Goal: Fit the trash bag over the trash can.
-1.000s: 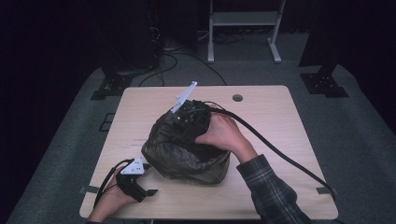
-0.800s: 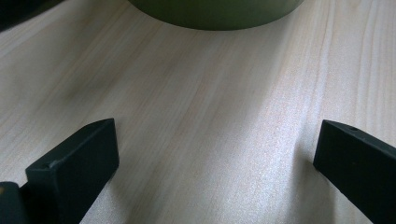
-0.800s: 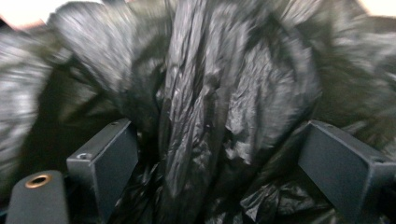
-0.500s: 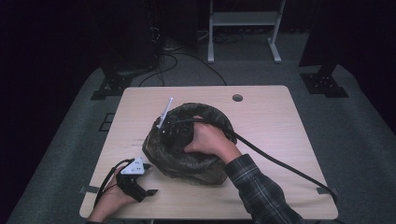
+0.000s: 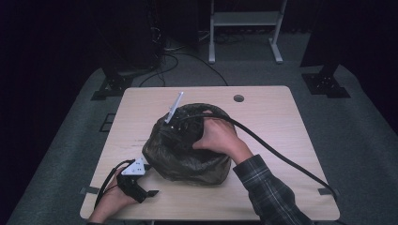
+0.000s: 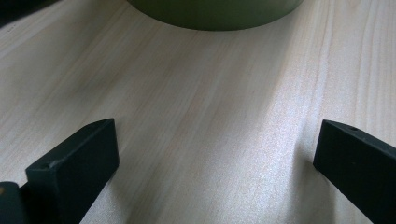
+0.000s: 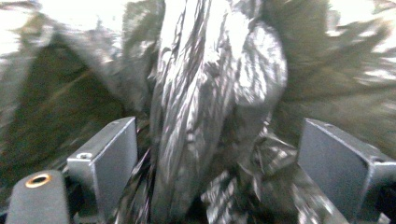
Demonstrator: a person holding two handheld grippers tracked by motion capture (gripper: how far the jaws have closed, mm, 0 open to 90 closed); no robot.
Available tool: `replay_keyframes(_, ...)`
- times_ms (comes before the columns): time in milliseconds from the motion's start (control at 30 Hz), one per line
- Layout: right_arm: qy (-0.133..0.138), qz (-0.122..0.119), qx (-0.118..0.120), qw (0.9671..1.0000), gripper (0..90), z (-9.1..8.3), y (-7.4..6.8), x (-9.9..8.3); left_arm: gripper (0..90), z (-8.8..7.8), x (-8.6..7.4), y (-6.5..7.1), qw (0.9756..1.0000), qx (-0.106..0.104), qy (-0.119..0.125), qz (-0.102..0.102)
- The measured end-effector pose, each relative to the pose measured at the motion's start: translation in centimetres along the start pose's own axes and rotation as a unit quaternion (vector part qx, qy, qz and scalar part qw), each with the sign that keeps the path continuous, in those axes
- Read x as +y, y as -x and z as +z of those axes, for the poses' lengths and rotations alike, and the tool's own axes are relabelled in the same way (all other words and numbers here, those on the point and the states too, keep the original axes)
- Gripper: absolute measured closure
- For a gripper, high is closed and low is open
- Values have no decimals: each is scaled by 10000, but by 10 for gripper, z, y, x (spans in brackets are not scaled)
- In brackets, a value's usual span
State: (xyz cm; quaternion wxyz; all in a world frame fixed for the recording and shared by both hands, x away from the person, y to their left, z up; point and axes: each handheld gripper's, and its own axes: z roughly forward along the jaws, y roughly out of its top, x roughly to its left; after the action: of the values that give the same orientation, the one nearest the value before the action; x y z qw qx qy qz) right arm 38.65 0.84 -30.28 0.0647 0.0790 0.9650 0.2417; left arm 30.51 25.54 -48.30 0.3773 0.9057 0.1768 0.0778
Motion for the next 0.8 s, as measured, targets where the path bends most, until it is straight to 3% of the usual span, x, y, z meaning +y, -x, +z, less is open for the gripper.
replay_keyframes(67, 234, 56, -34, 9997, 114, -15, 0, -6, 0, 0, 0, 0, 10000, 0, 0, 1)
replay_keyframes(267, 522, 103, -146, 9985, 114, -36, 2, -18, 0, 0, 0, 0, 10000, 2, -1, 2)
replay_keyframes(300, 744, 129, -65, 9971, 114, -45, 3, -25, 0, 0, 0, 0, 10000, 3, -1, 2)
replay_keyframes(367, 770, 156, -53, 9969, 114, -47, 3, -27, 0, 0, 0, 0, 10000, 3, -2, 2)
replay_keyframes(400, 764, 146, -200, 9968, 114, -55, 1, -32, 0, 0, 0, 0, 10000, 14, -4, -3)
replay_keyframes(567, 1031, 166, -169, 9944, 114, -67, 0, -43, 0, 0, 0, 0, 10000, 41, -13, -16)
replay_keyframes(633, 1105, 190, -296, 9933, 114, -73, -2, -49, 0, 0, 0, 0, 10000, 50, -15, -23)
replay_keyframes(667, 1259, 216, -271, 9914, 114, -78, -2, -56, 0, 0, 0, 0, 10000, 54, -14, -28)
replay_keyframes(767, 1305, 242, -368, 9905, 114, -82, -3, -62, 0, 0, 0, 0, 10000, 59, -3, -44)
replay_keyframes(800, 1439, 319, -309, 9886, 114, -86, -3, -71, 0, 0, 0, 0, 10000, 63, -3, -49)
